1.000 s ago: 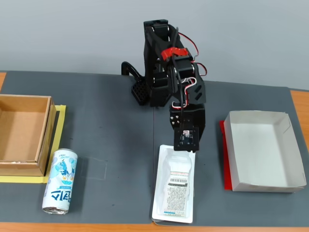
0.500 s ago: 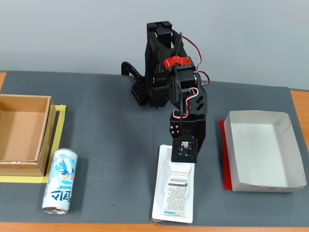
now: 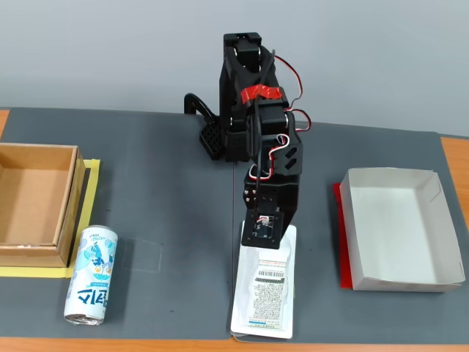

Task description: Pick the sandwich and put it in the gray box

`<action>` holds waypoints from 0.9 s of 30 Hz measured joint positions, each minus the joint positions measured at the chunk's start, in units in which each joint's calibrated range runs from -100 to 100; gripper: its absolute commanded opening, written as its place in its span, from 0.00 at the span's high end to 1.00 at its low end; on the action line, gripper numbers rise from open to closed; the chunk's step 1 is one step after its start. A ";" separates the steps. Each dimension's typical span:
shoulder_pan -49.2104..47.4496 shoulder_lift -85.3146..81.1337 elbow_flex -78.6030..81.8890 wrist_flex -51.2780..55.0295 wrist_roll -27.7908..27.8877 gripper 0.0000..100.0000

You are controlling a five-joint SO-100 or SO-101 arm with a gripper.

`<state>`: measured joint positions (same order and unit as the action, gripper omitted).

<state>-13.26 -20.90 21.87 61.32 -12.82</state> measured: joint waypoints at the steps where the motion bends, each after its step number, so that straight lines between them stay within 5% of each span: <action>1: 0.29 0.00 0.00 0.00 0.05 0.98; 11: 0.66 0.00 0.00 0.00 0.10 0.95; 20: 0.66 0.00 0.00 0.17 3.76 0.55; 27: 0.15 0.00 0.00 0.17 7.33 0.53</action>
<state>-13.12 -20.90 21.87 61.49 -5.49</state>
